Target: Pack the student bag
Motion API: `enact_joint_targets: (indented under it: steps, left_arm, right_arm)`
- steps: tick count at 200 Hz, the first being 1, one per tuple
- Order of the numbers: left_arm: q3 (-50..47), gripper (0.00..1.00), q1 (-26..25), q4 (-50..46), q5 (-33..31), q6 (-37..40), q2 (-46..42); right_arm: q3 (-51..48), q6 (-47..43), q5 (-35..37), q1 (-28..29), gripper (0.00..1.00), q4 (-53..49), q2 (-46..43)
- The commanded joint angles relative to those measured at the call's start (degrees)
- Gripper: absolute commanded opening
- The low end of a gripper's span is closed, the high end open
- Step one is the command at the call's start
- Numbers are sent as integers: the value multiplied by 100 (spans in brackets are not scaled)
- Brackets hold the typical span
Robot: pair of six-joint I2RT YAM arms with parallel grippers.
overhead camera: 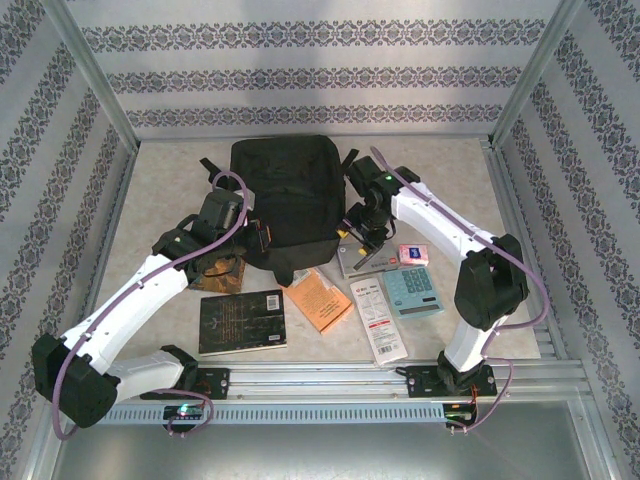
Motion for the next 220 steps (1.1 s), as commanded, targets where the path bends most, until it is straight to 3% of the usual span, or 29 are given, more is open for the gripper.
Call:
enact_joint_targets:
  steps: [1, 8, 13, 23, 75, 156, 180, 196, 220]
  left_arm:
    - [160, 0, -89, 285, 281, 38, 55]
    - [197, 0, -137, 285, 289, 46, 82]
    - [220, 0, -175, 285, 294, 48, 104]
    - [274, 0, -249, 294, 274, 46, 147]
    - [393, 0, -503, 355, 172, -44, 190]
    - [412, 0, -658, 486, 50, -125, 189]
    - [312, 0, -667, 483, -34, -130, 130]
    - [283, 0, -667, 423, -161, -110, 78]
    - [287, 0, -672, 303, -324, -87, 54]
  right_arm:
    - [261, 613, -490, 276, 66, 66, -273]
    - [284, 782, -574, 351, 68, 123, -253]
    - [301, 886, -652, 386, 75, 166, -223]
    - [343, 1035, -763, 465, 77, 219, -148]
    - [664, 1291, -850, 666, 80, 172, 219]
    - [318, 1393, -945, 773, 81, 364, 564]
    - [379, 1336, -853, 785, 66, 308, 576]
    - [301, 1323, -726, 786, 45, 261, 468]
    - [126, 1311, -605, 727, 24, 302, 276]
